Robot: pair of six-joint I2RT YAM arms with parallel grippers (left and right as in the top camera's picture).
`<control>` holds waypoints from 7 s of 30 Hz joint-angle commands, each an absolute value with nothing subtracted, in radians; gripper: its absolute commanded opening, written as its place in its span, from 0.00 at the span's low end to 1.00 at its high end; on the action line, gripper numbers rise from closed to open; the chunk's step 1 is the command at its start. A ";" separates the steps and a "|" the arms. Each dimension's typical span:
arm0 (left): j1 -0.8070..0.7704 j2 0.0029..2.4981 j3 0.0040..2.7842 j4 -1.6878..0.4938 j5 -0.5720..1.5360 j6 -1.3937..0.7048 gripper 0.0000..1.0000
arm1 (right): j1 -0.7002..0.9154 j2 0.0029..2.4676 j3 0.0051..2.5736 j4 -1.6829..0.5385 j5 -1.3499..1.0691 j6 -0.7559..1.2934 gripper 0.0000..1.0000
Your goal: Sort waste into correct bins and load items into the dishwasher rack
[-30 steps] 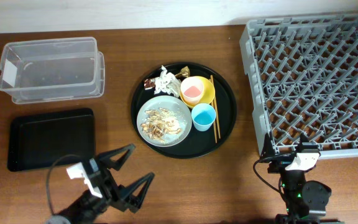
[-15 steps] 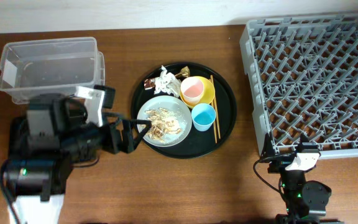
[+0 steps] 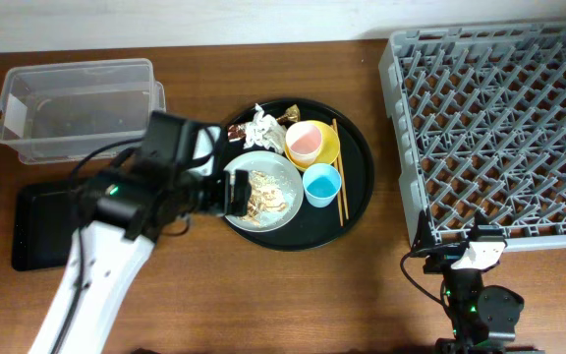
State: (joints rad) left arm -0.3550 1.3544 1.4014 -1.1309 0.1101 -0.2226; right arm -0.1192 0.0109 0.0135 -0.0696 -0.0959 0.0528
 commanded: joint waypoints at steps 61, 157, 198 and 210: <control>-0.395 2.096 1.422 -0.046 -0.243 -0.242 0.23 | -0.126 0.004 0.006 -0.071 -0.094 0.060 0.98; -0.368 2.080 1.422 -0.325 0.104 -0.716 0.58 | -0.126 0.004 0.006 -0.071 -0.094 0.059 0.98; -0.344 2.063 1.456 -0.234 0.371 -0.718 0.01 | -0.126 0.004 0.006 -0.071 -0.094 0.060 0.98; -0.184 1.811 1.456 -0.354 0.314 -0.702 0.01 | -0.126 0.004 0.006 -0.071 -0.094 0.060 0.98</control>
